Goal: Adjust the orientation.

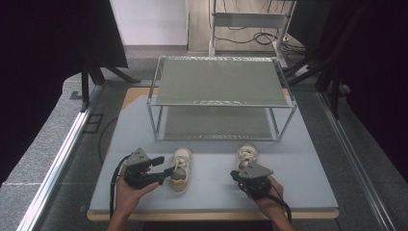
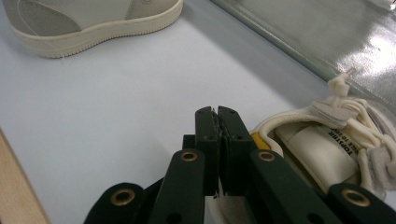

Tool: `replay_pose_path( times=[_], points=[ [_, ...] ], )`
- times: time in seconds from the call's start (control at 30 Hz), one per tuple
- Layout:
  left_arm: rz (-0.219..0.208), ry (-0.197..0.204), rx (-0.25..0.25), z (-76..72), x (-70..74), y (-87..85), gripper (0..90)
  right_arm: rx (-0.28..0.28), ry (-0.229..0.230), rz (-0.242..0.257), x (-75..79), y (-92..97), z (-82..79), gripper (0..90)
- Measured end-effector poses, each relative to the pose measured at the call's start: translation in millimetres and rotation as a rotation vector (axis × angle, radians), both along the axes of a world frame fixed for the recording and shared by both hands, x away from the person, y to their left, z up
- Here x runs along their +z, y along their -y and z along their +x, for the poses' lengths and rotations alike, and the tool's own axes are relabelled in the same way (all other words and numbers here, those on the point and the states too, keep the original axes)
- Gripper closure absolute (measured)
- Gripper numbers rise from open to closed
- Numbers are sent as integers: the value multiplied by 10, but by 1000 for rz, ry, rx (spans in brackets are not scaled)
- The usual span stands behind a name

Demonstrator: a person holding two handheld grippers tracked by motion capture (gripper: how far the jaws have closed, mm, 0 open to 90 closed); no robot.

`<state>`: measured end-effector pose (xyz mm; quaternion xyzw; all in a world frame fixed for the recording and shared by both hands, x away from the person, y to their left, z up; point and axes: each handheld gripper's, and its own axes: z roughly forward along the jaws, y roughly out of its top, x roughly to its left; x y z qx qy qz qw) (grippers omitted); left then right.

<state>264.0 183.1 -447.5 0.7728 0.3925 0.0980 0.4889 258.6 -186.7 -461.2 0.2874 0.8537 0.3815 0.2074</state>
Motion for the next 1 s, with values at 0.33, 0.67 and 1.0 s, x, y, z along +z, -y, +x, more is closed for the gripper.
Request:
replay_pose_path(
  times=[0.33, 0.67, 1.0],
  points=[
    [21, -18, -15, 12, -32, 59, 363, 7, 19, 19, 50, 38, -25, 843],
    [21, -20, -11, 14, -39, 67, 363, 24, 62, 78, 215, 146, -71, 753],
    [28, -30, -23, 20, -63, 103, 362, 24, 72, 76, 231, 172, -67, 642]
  ],
)
